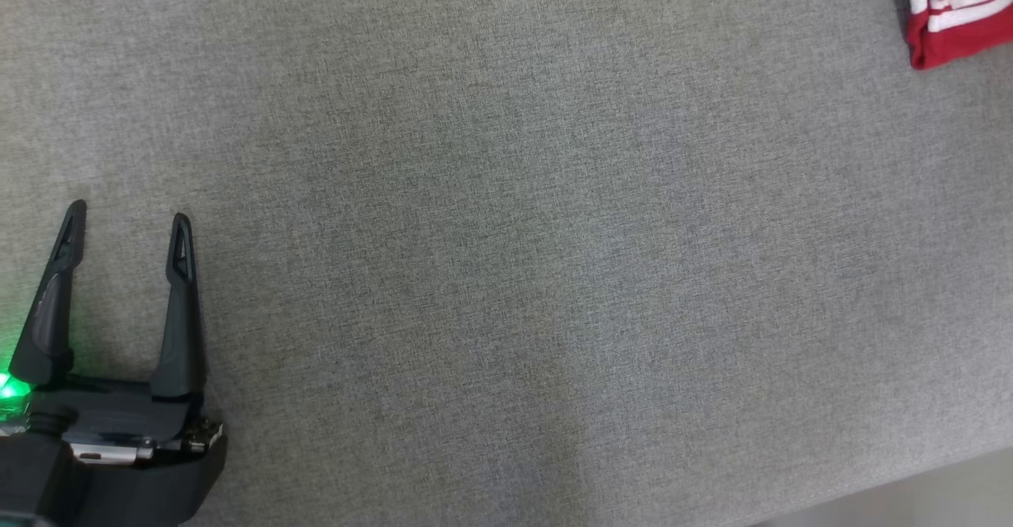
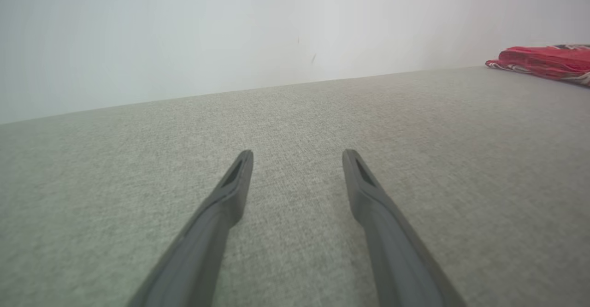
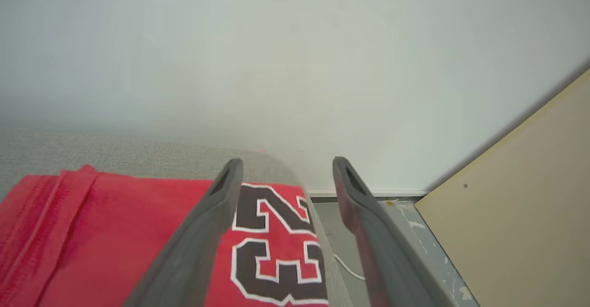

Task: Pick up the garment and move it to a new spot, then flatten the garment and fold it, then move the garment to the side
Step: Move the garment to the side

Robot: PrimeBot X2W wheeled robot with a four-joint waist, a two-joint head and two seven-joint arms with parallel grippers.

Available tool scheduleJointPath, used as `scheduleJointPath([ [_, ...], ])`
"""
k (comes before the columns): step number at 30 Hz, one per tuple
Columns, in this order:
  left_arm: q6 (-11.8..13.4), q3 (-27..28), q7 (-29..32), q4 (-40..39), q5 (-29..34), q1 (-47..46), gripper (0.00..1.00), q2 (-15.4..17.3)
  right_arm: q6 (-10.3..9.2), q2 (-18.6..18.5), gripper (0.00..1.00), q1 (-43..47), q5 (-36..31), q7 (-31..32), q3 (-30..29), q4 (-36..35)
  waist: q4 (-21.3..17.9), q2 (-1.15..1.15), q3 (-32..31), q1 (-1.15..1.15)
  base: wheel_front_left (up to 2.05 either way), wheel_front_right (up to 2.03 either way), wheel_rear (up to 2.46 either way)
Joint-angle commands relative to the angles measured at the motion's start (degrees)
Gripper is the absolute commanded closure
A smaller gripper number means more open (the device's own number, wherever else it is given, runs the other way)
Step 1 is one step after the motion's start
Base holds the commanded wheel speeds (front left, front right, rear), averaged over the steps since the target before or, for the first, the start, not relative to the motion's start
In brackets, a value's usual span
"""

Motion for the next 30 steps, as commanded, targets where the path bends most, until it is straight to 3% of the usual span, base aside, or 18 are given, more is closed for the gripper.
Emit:
scheduleJointPath([
  [1,0.4,-0.1,0.4,3.4,-0.8,0.6,0.0,-0.4,-0.15,0.8,0.0,-0.6,-0.7,-0.9,-0.5,0.5,0.0,0.01,-0.5,0.01,0.0,0.0,0.0],
  [8,0.4,-0.6,0.4,5.2,-1.5,0.7,0.0,-1.8,-0.15,3.2,0.0,2.6,-1.3,-2.8,-1.6,-2.4,0.3,0.01,-4.5,0.01,0.0,0.0,0.0],
  [12,0.7,0.1,0.4,6.2,-2.3,1.5,0.0,-2.8,-0.15,4.7,0.0,6.6,-0.9,-2.9,-2.9,-8.5,1.1,0.01,-8.5,0.01,0.0,0.0,0.0],
  [19,0.7,1.9,0.2,9.2,-3.4,4.0,0.0,-5.1,-0.15,7.8,0.0,20.3,-0.6,-2.8,-5.6,-20.5,3.8,0.01,-17.8,0.01,0.0,0.0,0.0],
  [30,0.1,1.6,0.2,12.5,-3.5,9.2,0.0,-8.2,-0.15,13.7,0.0,42.1,-0.7,-2.9,-11.2,-30.5,9.1,0.01,-29.5,0.01,0.0,0.0,0.0],
])
